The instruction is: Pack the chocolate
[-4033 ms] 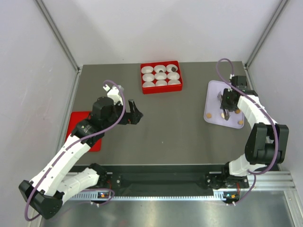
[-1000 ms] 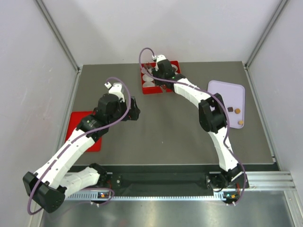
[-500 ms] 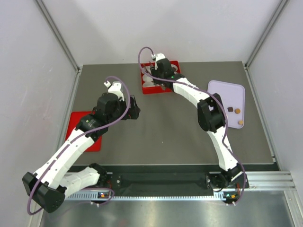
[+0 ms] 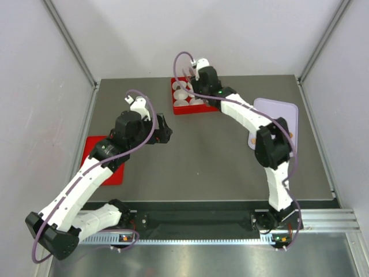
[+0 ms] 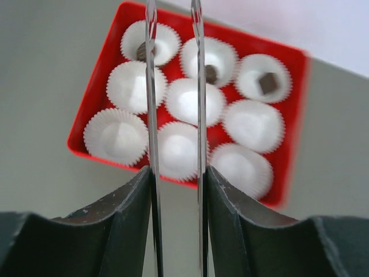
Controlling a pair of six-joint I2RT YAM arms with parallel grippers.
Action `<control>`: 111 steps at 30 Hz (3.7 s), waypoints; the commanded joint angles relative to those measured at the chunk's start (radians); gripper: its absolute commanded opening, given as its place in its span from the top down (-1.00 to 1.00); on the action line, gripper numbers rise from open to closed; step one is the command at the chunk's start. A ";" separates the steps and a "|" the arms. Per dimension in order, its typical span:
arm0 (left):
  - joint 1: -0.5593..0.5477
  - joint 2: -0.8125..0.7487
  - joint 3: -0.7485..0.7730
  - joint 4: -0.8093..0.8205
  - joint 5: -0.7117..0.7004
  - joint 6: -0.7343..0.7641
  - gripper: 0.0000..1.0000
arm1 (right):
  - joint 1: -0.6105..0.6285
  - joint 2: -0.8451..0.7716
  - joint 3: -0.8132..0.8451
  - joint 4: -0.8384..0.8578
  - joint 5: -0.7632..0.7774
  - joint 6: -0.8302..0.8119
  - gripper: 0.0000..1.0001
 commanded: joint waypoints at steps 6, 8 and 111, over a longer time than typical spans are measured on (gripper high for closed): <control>0.000 -0.063 0.025 0.003 0.060 -0.054 -0.93 | -0.004 -0.511 -0.280 -0.155 0.223 0.043 0.22; 0.000 -0.076 0.025 -0.008 0.060 -0.057 -0.93 | -0.030 -0.620 -0.369 -0.280 0.250 0.103 0.22; 0.000 -0.218 -0.070 0.021 0.096 -0.047 -0.94 | -0.752 -0.909 -0.740 -0.528 0.024 0.304 0.42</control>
